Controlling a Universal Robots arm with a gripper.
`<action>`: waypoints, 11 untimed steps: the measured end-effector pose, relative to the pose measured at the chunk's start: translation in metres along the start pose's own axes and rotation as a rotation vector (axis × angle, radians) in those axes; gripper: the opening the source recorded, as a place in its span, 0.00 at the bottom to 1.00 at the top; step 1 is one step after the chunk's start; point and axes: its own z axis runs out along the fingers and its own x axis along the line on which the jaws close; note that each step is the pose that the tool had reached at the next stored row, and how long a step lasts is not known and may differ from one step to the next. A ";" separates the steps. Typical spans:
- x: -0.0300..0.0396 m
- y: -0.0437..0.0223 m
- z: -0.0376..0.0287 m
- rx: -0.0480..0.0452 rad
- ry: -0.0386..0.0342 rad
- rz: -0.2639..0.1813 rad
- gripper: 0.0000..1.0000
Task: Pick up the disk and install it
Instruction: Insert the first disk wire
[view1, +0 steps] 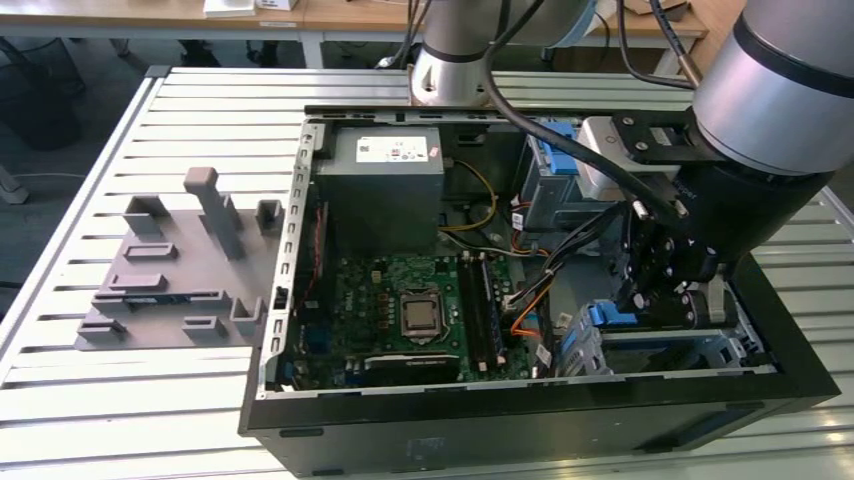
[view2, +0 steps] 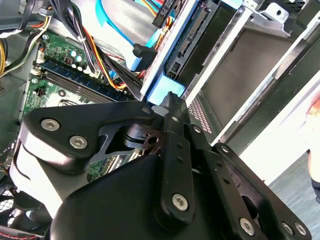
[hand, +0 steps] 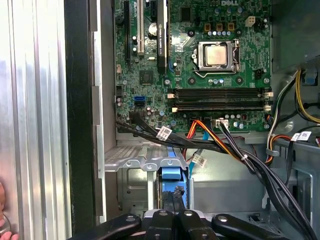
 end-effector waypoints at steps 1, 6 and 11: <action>0.0000 -0.0002 0.0000 0.0000 -0.0001 0.000 0.11; -0.0003 -0.0072 0.0002 0.0000 -0.0001 0.000 0.11; -0.0005 -0.0120 -0.0002 0.0000 0.0002 0.000 0.11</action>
